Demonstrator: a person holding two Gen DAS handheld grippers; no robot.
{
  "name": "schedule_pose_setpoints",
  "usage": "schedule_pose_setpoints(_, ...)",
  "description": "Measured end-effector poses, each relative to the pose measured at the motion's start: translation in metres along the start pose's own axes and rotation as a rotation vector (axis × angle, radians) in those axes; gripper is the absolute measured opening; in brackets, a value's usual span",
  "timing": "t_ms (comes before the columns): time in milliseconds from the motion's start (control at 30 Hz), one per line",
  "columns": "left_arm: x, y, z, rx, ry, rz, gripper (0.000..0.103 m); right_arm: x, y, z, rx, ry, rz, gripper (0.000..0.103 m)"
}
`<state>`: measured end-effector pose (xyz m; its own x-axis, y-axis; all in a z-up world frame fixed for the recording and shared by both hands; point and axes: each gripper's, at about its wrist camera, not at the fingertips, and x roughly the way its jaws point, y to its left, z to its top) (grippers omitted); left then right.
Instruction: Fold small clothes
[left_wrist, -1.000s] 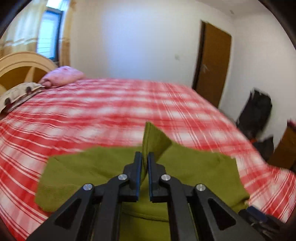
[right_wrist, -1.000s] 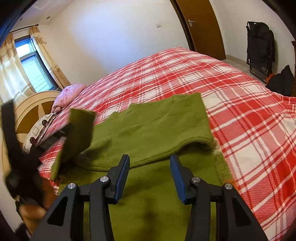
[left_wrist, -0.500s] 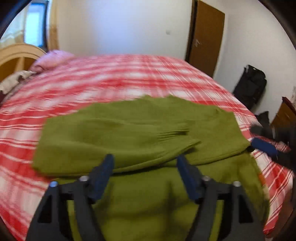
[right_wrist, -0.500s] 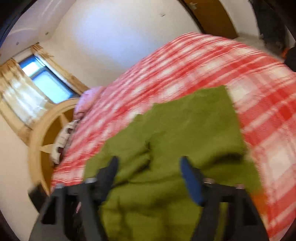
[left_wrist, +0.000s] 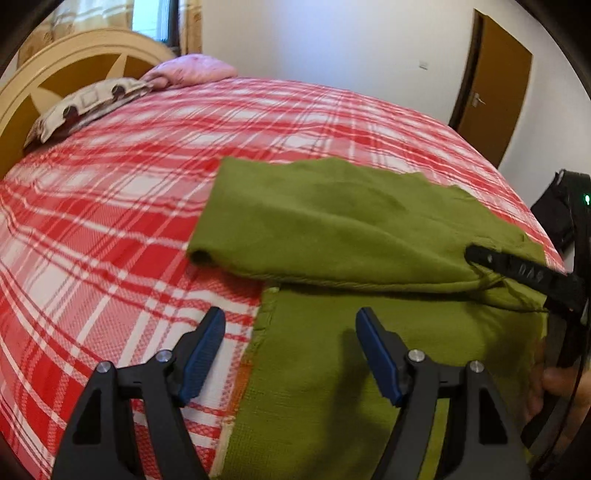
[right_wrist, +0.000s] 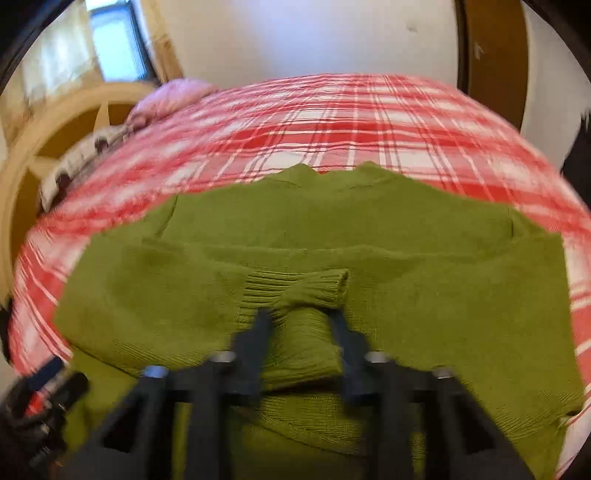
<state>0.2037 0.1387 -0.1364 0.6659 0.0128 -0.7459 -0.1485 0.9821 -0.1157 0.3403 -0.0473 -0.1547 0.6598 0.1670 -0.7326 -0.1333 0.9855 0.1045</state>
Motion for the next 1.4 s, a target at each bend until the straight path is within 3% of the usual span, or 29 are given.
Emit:
schedule_pose_setpoints(100, 0.003, 0.001, -0.004, -0.023, 0.007, -0.004, 0.076, -0.011, 0.007, 0.0, -0.046, -0.024, 0.002, 0.013)
schedule_pose_setpoints(233, 0.004, 0.002, -0.006, -0.02, -0.007, 0.008, 0.076, -0.054, 0.019, 0.016, -0.122, -0.171, -0.028, 0.013)
schedule_pose_setpoints(333, 0.007, 0.002, -0.004, -0.023, -0.005, 0.014, 0.077, -0.091, 0.011, 0.03, -0.129, -0.274, -0.075, 0.013)
schedule_pose_setpoints(433, 0.009, 0.003, -0.003, -0.024, -0.004, 0.018, 0.078, -0.112, -0.011, 0.039, -0.113, -0.323, -0.129, 0.013)
schedule_pose_setpoints(567, 0.01, 0.001, -0.003, -0.017, -0.004, 0.033, 0.079, -0.11, -0.05, 0.029, -0.094, -0.29, -0.226, 0.013)
schedule_pose_setpoints(800, 0.013, -0.001, -0.003, -0.003, 0.002, 0.057, 0.081, -0.056, -0.098, -0.013, -0.069, -0.122, -0.309, 0.014)
schedule_pose_setpoints(900, 0.015, 0.003, 0.001, -0.012, 0.008, 0.072, 0.081, -0.044, -0.108, -0.022, -0.056, -0.091, -0.319, 0.015)
schedule_pose_setpoints(1000, 0.015, 0.011, 0.007, -0.045, 0.01, 0.076, 0.081, -0.047, -0.111, -0.021, -0.064, -0.091, -0.351, 0.03)
schedule_pose_setpoints(1067, 0.016, 0.016, 0.012, -0.063, 0.017, 0.081, 0.081, -0.054, -0.117, -0.02, -0.056, -0.09, -0.377, 0.031)
schedule_pose_setpoints(1167, 0.01, 0.018, 0.017, -0.05, -0.002, 0.112, 0.081, -0.089, -0.144, -0.024, 0.104, -0.175, -0.328, 0.031)
schedule_pose_setpoints(1267, -0.002, 0.019, 0.022, -0.019, -0.05, 0.114, 0.081, -0.116, -0.164, -0.03, 0.22, -0.201, -0.32, 0.031)
schedule_pose_setpoints(1400, -0.012, 0.004, 0.039, 0.048, -0.127, 0.098, 0.081, -0.117, -0.145, -0.026, 0.151, -0.171, -0.199, 0.031)
